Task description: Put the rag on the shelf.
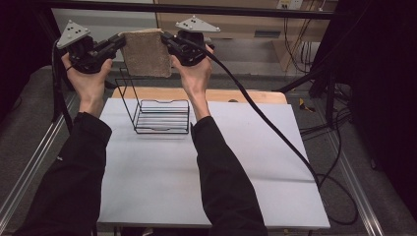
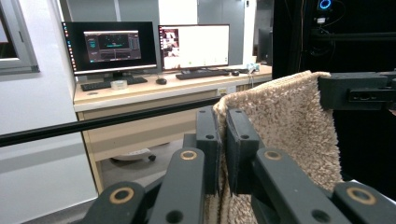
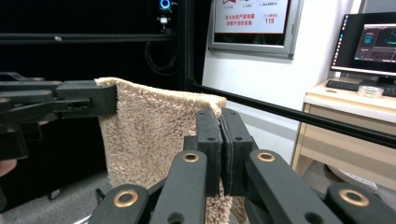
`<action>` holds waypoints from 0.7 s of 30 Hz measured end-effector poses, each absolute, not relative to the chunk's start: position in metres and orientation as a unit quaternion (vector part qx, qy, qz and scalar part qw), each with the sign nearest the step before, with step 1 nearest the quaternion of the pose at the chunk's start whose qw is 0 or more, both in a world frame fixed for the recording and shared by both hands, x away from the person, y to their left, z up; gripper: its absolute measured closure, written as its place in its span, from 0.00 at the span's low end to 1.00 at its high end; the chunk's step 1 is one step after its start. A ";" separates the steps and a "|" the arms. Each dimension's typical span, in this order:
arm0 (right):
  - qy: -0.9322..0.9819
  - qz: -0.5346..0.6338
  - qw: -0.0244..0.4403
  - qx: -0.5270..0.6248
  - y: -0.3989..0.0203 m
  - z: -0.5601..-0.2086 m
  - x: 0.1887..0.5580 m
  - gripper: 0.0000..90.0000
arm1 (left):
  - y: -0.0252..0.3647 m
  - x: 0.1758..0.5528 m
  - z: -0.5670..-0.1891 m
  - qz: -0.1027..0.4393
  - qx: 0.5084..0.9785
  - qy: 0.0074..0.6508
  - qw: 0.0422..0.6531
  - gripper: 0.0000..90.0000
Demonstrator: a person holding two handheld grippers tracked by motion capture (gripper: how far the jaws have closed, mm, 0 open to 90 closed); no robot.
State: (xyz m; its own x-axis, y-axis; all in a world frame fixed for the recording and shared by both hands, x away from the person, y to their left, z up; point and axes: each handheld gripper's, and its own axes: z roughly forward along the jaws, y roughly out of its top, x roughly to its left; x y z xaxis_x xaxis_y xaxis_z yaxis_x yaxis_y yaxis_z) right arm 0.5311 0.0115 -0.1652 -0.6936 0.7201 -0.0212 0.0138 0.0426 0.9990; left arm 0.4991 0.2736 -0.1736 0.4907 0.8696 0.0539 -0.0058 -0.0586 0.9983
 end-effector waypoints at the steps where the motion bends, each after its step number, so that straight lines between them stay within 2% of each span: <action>1: 0.668 0.632 0.280 0.276 0.012 -0.167 0.533 0.98 | 0.274 0.500 -0.175 0.371 0.629 0.344 0.591 0.94; 14: 0.690 0.609 0.289 0.265 0.017 -0.181 0.540 0.98 | 0.280 0.507 -0.197 0.358 0.635 0.347 0.590 0.94; 21: 0.698 0.606 0.270 0.269 0.012 -0.192 0.533 0.98 | 0.281 0.495 -0.208 0.348 0.649 0.335 0.588 0.94</action>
